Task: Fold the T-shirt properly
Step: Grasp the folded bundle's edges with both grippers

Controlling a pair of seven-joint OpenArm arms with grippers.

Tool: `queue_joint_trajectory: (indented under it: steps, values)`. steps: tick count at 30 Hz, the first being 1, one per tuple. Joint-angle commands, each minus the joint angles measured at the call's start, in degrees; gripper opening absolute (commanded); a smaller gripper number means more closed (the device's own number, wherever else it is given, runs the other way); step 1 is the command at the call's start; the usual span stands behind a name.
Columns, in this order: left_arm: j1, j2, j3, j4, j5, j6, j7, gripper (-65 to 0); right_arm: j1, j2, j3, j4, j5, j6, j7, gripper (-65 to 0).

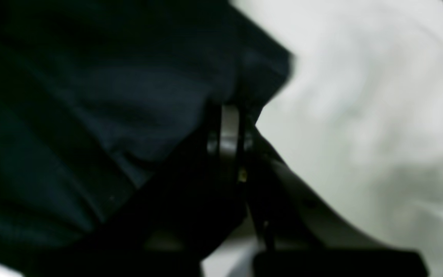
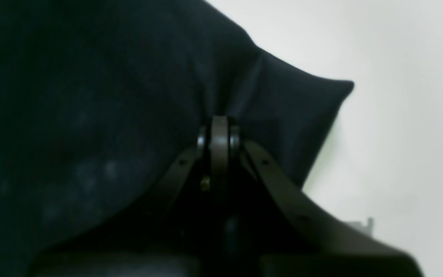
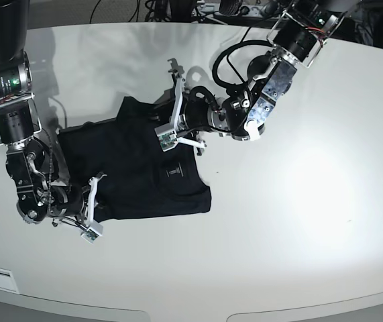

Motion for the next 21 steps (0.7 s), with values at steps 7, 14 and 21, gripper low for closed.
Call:
queue_joint_trajectory:
  steps: [7, 14, 21]
  values:
    - [-2.27, -8.24, -0.20, -1.09, 12.33, 5.49, 0.37, -65.0, -6.47, 6.58, 0.50, 9.22, 12.66, -1.51, -10.43, -65.0]
    - [-8.44, -12.96, -0.20, -3.67, 16.52, 7.74, -6.93, -65.0, -21.03, 5.64, 11.10, 19.96, 15.89, -5.77, -13.90, -65.0]
    - [-13.92, -12.92, -0.20, -8.00, 17.59, 7.74, -13.09, -65.0, -36.06, -2.75, 28.61, 32.30, 19.08, -5.64, -15.52, -65.0]
